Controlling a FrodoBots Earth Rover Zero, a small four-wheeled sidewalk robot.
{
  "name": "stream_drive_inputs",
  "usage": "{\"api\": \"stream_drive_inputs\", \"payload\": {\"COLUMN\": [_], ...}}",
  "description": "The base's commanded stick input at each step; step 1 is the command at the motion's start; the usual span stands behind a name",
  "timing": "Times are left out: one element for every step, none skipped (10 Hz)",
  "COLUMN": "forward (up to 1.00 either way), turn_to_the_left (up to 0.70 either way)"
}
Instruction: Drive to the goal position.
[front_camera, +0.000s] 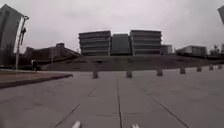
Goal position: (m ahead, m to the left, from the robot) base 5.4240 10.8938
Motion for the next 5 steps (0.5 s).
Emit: {"api": "stream_drive_inputs", "payload": {"forward": [0.7, 0.7, 0.7, 0.7, 0.7], "turn_to_the_left": [0.0, 0.0, 0.0, 0.0, 0.0]}}
